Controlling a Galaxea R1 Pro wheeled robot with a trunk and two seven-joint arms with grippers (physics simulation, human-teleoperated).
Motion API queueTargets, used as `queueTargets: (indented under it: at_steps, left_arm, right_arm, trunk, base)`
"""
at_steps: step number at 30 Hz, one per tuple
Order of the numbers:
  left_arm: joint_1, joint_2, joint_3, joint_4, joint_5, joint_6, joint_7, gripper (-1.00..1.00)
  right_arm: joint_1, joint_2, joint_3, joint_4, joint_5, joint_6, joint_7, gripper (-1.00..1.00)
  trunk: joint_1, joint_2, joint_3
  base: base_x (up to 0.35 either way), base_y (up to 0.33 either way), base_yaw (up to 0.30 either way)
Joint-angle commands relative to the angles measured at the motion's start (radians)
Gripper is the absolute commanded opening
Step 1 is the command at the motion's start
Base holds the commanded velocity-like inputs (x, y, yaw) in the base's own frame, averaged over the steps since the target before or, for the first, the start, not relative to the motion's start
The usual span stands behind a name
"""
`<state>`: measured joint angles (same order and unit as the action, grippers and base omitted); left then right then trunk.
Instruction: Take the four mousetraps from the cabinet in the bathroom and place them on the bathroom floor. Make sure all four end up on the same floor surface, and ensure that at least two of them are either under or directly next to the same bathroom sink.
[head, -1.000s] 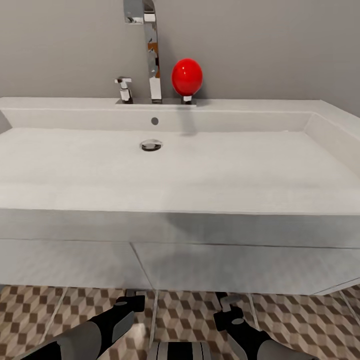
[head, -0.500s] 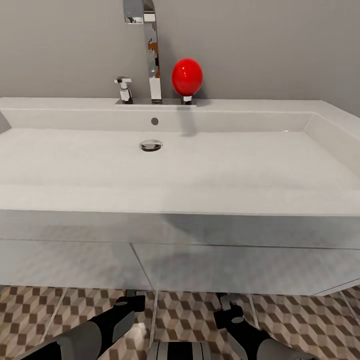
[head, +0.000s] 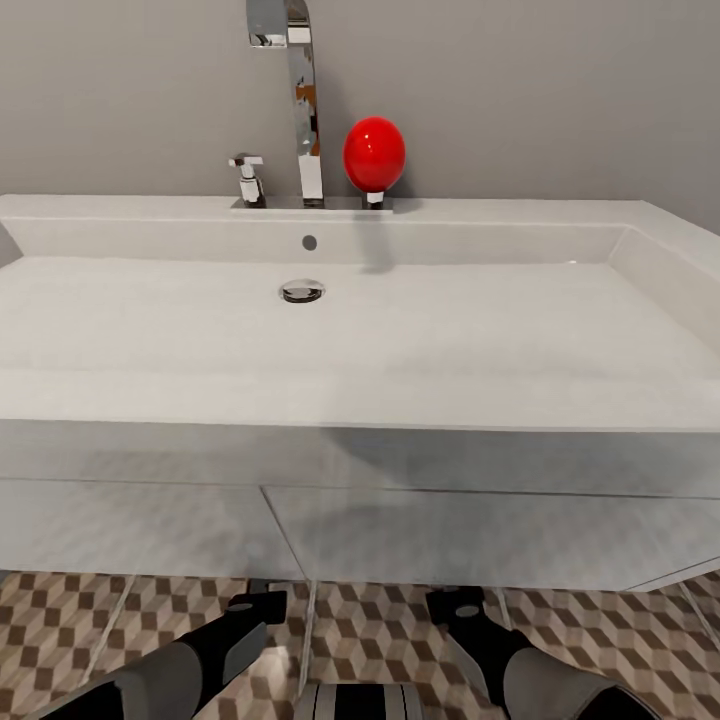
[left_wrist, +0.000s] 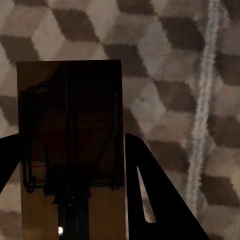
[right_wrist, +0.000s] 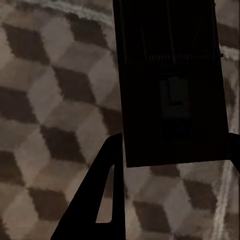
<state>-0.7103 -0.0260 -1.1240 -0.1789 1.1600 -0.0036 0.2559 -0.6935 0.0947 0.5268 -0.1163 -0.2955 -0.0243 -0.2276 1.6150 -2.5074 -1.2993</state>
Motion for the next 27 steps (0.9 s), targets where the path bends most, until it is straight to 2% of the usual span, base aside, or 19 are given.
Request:
queueTargets:
  at_steps: [1,4,12,27]
  left_arm:
    - [-0.001,-0.001,-0.008,-0.001,0.005,0.001,0.006,-1.0]
    - [-0.006,-0.008,-0.008,0.0,0.004,0.002,0.006,-1.0]
    - [-0.073,-0.022,-0.008,0.002,0.004,0.011,0.007,-1.0]
    - [-0.086,-0.027,-0.013,0.002,0.006,0.003,0.007,-1.0]
  right_arm:
    - [-0.001,0.0,0.008,0.001,-0.013,-0.003,-0.003,-1.0]
    - [-0.004,0.0,0.006,0.0,-0.015,-0.003,-0.004,-1.0]
    - [-0.044,-0.001,0.004,0.004,-0.022,-0.002,-0.004,-1.0]
    - [-0.046,-0.001,0.001,0.007,-0.02,-0.008,-0.002,-1.0]
  trunk:
    - [0.0,0.0,-0.001]
    - [0.0,0.0,-0.001]
    - [0.0,0.0,-0.001]
    - [0.0,0.0,-0.001]
  base:
    - [0.0,0.0,0.0]
    - [0.0,0.0,0.0]
    - [0.0,0.0,0.0]
    - [0.0,0.0,0.0]
